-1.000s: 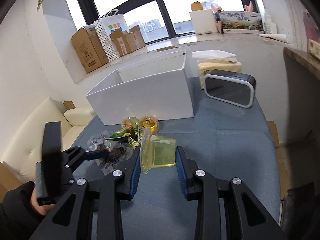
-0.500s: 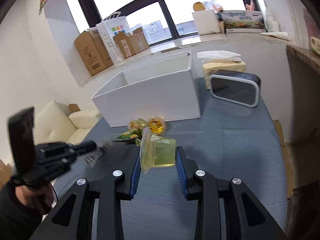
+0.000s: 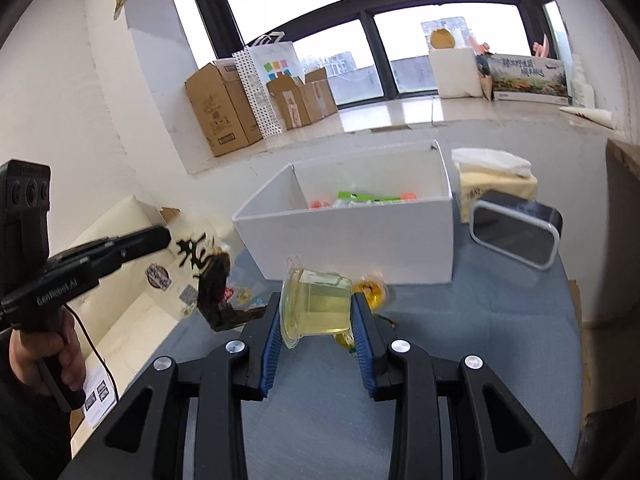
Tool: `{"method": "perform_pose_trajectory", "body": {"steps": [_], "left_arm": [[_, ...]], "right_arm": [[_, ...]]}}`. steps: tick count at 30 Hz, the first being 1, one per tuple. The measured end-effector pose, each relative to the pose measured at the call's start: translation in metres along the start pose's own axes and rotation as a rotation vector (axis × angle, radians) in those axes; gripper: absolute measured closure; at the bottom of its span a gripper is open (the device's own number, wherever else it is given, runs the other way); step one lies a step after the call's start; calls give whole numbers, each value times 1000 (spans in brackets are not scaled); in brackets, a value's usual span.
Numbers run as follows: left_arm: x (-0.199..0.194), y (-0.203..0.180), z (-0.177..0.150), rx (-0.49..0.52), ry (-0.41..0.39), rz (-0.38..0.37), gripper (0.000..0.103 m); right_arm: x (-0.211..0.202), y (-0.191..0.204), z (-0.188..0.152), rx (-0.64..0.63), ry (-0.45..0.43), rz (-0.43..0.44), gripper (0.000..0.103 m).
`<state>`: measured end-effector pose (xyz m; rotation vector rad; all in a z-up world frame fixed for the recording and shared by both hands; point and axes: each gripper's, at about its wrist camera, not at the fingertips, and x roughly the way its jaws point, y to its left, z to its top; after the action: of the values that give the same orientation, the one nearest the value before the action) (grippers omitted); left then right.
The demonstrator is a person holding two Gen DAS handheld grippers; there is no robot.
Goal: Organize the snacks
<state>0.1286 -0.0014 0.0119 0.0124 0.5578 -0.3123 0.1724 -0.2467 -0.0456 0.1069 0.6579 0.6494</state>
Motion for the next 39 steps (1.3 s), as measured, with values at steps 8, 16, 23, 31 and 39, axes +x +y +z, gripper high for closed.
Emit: {"method": "perform_pose_trajectory", "body": {"steps": [8, 16, 23, 31, 39], "left_arm": [[-9, 5, 61, 31, -92, 3, 103], [11, 23, 118, 57, -147, 39, 103], [69, 55, 141, 55, -98, 57, 103], [135, 90, 106, 13, 13, 101, 99], [147, 105, 83, -50, 19, 103, 0]], "right_arm": [[-6, 6, 44, -40, -63, -14, 71], [11, 4, 97, -87, -99, -19, 71], [67, -17, 131, -104, -49, -83, 71], [133, -48, 134, -87, 54, -169, 70], [142, -63, 123, -64, 72, -191, 5]]}}
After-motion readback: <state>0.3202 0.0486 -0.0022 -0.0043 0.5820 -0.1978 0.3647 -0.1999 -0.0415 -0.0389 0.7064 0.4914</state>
